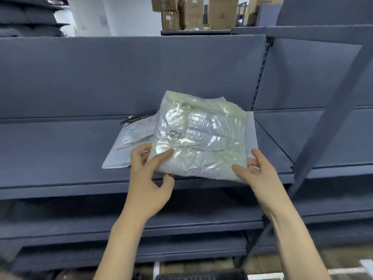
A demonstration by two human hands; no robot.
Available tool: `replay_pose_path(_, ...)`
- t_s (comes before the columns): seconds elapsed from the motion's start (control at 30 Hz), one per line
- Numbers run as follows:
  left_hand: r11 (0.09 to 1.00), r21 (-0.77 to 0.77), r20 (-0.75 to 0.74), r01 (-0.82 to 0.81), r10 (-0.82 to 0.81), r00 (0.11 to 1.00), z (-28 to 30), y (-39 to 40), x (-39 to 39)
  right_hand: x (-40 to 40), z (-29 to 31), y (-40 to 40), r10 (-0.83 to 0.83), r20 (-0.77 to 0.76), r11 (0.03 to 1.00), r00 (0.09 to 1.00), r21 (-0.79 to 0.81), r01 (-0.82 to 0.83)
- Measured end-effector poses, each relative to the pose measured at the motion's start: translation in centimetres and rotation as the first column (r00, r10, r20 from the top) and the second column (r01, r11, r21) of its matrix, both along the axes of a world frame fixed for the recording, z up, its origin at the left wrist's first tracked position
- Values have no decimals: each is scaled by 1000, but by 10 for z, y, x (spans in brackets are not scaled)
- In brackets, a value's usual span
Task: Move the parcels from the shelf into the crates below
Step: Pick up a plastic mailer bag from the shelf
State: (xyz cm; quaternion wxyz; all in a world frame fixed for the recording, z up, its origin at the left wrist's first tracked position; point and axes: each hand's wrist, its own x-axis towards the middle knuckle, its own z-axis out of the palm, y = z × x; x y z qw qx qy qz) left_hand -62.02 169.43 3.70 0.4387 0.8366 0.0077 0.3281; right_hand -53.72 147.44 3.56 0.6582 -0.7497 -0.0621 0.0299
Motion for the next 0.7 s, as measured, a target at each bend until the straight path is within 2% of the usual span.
replay_pose_path(0.1,997,-65,-40,-35,33,999,-14,-6,-27,-21,-14,-17,119,8,993,993,-25,-119)
replay_pose_path(0.27,976,-179,-202,-127,90,975,-24,-3,-52,-49,-25,-25,139,53,982,989,-136,-130)
replay_pose_path(0.4,996,-12,-269,-90,84,959,-13,12,-70,-68,-22,-21,171,128,973,977,-178,-147)
replay_pose_path(0.5,992,51,-282,-113,123,951,-4,21,-82,-80,-8,-17,209,210,957,955,-243,-156)
replay_pose_path(0.6,976,192,-343,-99,161,926,6,28,-91,-88,9,-18,232,274,943,933,-300,-146)
replay_pose_path(0.63,977,197,-364,-84,152,919,7,30,-94,-91,14,-19,237,297,941,925,-309,-142)
replay_pose_path(0.7,992,100,-394,-74,108,913,8,31,-98,-94,21,-21,252,336,941,907,-305,-148)
